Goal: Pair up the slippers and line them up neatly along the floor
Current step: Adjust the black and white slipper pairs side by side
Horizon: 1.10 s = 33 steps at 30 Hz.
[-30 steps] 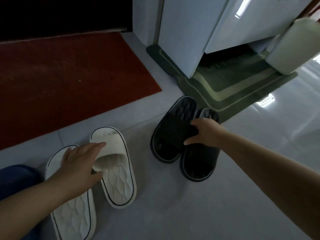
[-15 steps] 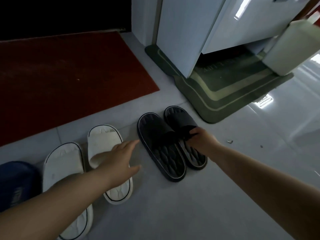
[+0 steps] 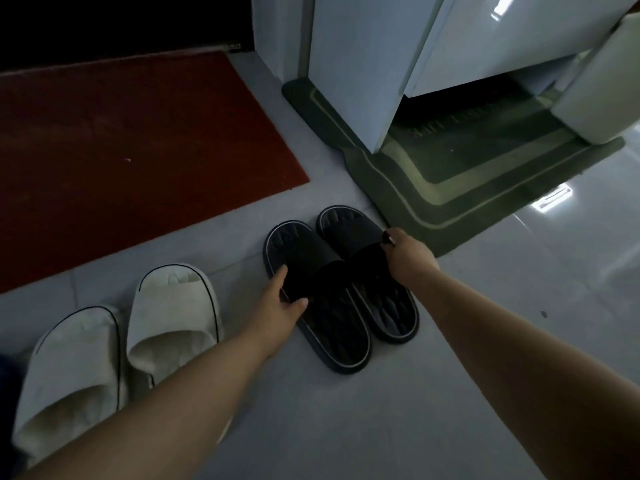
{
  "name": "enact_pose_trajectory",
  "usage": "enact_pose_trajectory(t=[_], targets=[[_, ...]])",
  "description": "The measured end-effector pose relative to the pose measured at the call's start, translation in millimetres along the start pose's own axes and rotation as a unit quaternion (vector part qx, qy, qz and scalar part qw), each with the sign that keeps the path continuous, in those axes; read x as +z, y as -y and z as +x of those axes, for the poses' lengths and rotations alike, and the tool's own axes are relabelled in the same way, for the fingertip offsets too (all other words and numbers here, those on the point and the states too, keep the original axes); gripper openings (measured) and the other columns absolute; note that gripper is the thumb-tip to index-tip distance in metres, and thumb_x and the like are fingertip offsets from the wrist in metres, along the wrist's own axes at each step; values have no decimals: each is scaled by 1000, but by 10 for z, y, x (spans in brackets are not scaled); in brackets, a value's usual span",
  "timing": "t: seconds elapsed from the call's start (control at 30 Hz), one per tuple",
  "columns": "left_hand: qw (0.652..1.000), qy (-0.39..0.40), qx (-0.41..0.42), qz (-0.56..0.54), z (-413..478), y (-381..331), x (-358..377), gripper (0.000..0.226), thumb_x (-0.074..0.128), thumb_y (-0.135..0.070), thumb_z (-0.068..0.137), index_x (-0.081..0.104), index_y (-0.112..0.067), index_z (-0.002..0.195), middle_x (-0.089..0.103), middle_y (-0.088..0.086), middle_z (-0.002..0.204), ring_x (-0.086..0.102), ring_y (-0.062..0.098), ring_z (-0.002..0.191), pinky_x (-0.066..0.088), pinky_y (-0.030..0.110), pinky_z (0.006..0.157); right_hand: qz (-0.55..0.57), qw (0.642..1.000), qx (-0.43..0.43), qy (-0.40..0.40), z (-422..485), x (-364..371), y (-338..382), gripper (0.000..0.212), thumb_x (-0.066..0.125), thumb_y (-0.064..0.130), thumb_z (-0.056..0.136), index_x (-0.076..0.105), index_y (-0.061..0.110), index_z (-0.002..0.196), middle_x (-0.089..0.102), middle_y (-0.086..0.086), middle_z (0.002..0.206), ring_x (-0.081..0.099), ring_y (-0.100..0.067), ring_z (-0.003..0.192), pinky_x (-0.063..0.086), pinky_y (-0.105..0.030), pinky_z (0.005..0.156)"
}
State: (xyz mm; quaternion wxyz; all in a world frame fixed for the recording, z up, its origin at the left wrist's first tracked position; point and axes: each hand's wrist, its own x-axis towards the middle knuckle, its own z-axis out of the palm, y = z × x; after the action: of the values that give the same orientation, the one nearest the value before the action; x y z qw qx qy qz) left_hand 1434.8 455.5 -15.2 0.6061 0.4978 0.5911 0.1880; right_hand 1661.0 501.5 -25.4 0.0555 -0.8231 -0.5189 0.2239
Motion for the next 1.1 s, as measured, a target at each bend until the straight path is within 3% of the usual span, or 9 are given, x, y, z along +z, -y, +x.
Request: enact_pose_trajectory(t=[0.2, 0.3, 0.37, 0.43, 0.57, 0.67, 0.83, 0.97, 1.1], targets=[[999, -14, 5, -30, 273, -171, -13, 63, 51, -6, 92, 21, -20, 146, 25, 7, 153, 26, 20, 140, 25, 27, 110, 47, 998, -7, -28, 245, 55, 75, 41, 33, 27, 97, 33, 18, 137, 57, -23, 123, 54, -41, 108, 38, -37, 76], [1000, -18, 2, -15, 267, -129, -71, 63, 50, -4, 91, 24, -24, 145, 28, 6, 152, 28, 20, 138, 27, 24, 105, 48, 998, 41, -6, 166, 160, 26, 57, 37, 24, 97, 10, 19, 147, 48, -20, 136, 53, -39, 113, 39, -36, 76], [1000, -3, 2, -8, 195, -108, -92, 65, 50, -2, 91, 22, -24, 145, 25, 5, 153, 27, 19, 139, 27, 33, 114, 42, 998, 40, 22, -41, 296, -27, 69, 39, 22, 95, -5, 15, 148, 32, -17, 149, 41, -37, 128, 39, -41, 93], [1000, 15, 10, 0, 97, -99, -119, 67, 50, 0, 90, 19, -21, 146, 23, 6, 154, 30, 18, 137, 29, 36, 114, 24, 999, 17, 29, -272, 399, -62, 71, 37, 21, 95, -9, 10, 147, 13, -12, 157, 19, -31, 141, 22, -40, 112], [996, 55, 42, 56, -175, -71, -381, 71, 53, -3, 89, 18, -25, 146, 32, 2, 150, 50, 12, 105, 39, 22, 87, 4, 999, 10, 37, -740, 413, -42, 70, 40, 26, 94, -2, 10, 148, 3, -11, 157, 10, -33, 143, 15, -40, 115], [977, 92, 75, 175, -400, 4, -888, 75, 60, -7, 86, 20, -32, 144, 40, -1, 144, 48, 12, 109, 40, 24, 84, -59, 993, -47, 90, -1187, 392, 75, 71, 45, 30, 93, 3, 15, 148, 5, -11, 157, 11, -34, 142, 15, -41, 115], [943, 83, 66, 315, -741, 120, -1923, 79, 69, -13, 80, 24, -33, 142, 44, -6, 136, 45, 9, 115, 39, 27, 94, -189, 916, -305, 181, -1582, 234, 880, 72, 53, 34, 87, 13, 23, 147, 14, -5, 156, 13, -27, 143, 11, -38, 116], [958, 25, 49, 282, -891, 289, -2474, 68, 68, -11, 81, 34, -24, 138, 48, -1, 132, 47, 11, 109, 38, 26, 88, -280, 832, -436, 199, -1627, 341, 1883, 70, 55, 41, 86, 20, 28, 145, 35, -8, 148, 31, -29, 135, 17, -43, 114], [984, -6, 12, 179, -1032, 443, -2866, 37, 58, -3, 85, 52, -23, 115, 58, -2, 119, 55, 12, 101, 42, 23, 78, -366, 782, -469, 188, -1634, 695, 2568, 77, 52, 50, 85, 10, 28, 147, 44, -13, 139, 39, -33, 128, 22, -45, 109]])
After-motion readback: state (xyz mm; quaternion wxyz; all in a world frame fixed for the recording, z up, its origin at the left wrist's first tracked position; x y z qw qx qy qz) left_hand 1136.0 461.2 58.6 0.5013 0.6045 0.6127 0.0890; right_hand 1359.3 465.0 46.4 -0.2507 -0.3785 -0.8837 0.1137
